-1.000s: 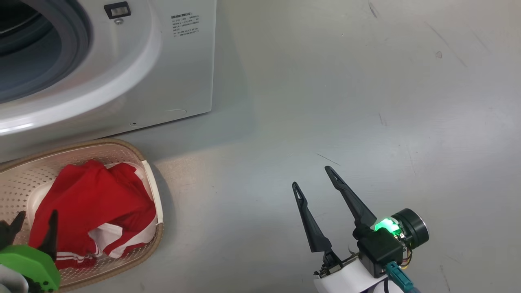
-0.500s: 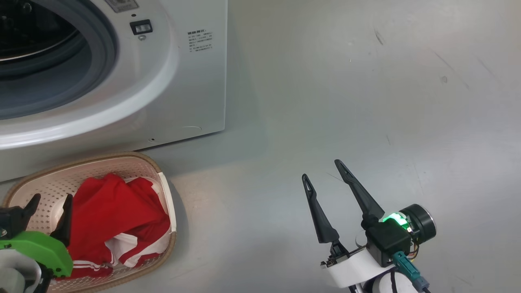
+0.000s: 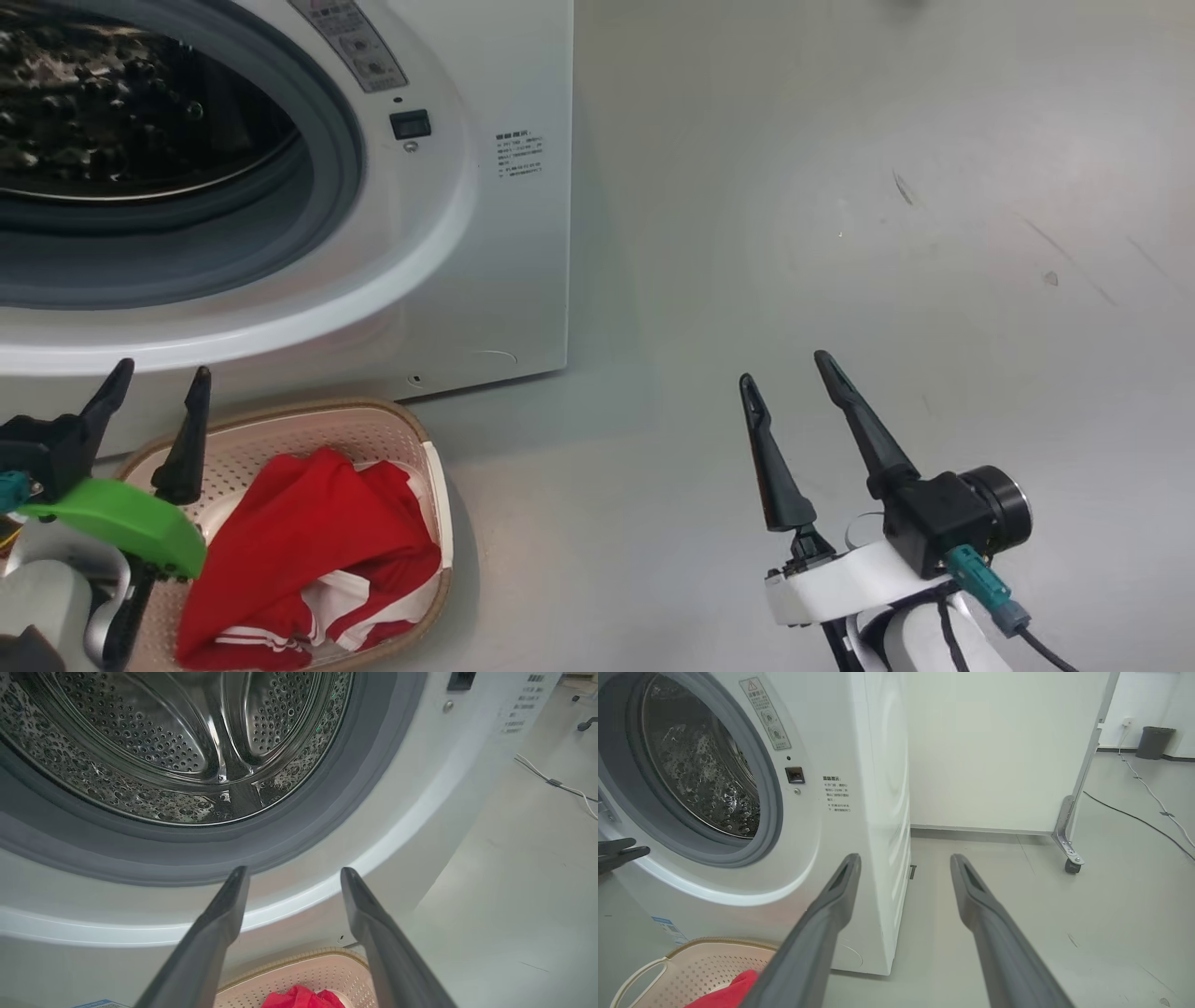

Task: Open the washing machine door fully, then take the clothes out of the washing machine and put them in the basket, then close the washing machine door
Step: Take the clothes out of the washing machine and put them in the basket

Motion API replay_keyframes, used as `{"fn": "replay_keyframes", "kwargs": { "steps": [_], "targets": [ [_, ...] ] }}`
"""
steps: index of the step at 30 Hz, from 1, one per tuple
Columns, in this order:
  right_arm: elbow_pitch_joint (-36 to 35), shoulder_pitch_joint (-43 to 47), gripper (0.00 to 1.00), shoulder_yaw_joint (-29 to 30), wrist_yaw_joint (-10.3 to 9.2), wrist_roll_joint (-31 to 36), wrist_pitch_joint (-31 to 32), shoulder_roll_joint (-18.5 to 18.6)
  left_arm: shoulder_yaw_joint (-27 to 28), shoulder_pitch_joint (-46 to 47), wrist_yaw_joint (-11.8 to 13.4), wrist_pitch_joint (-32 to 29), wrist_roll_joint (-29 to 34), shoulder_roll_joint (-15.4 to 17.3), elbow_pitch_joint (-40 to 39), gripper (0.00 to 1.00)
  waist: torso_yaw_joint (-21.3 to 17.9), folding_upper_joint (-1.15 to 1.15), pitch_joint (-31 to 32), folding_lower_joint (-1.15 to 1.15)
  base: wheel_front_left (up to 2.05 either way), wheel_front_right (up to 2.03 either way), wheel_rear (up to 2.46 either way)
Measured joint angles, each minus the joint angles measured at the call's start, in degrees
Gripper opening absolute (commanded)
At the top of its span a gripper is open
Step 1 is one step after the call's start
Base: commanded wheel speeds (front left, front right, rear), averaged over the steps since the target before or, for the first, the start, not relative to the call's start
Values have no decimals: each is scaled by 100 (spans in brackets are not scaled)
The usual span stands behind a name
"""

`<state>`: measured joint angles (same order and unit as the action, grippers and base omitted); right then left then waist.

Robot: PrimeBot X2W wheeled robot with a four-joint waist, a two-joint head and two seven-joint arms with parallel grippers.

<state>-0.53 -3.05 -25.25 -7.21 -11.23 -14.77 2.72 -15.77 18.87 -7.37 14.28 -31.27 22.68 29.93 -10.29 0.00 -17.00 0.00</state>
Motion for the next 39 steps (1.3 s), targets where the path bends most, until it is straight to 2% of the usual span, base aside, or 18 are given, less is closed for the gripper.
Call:
{"fn": "replay_keyframes", "kwargs": {
  "steps": [3, 14, 24, 28, 39],
  "targets": [
    [-35, 4, 100, 127, 0, -187, 0, 9, 33, -18, 0, 1, 159, -69, -231, 100, 84, 0, 194, 0, 0, 0, 0],
    [108, 191, 100, 325, 0, -183, 0, 9, 365, -493, 9, 16, 266, -363, -777, 100, 414, 0, 821, 0, 0, 0, 0],
    [192, 377, 100, 328, 0, -154, 0, 8, 767, -1106, 229, 16, 264, -583, -1193, 100, 613, 0, 1273, 0, 0, 0, 0],
    [244, 432, 100, 289, 0, -98, 0, 8, 888, -1341, 358, 16, 266, -670, -1274, 100, 655, 0, 1381, 0, 0, 0, 0],
    [270, 491, 100, 312, 0, -32, 0, 7, 1035, -1796, 431, 16, 467, -815, -1588, 100, 657, 0, 1432, 0, 0, 0, 0]
  ]
}}
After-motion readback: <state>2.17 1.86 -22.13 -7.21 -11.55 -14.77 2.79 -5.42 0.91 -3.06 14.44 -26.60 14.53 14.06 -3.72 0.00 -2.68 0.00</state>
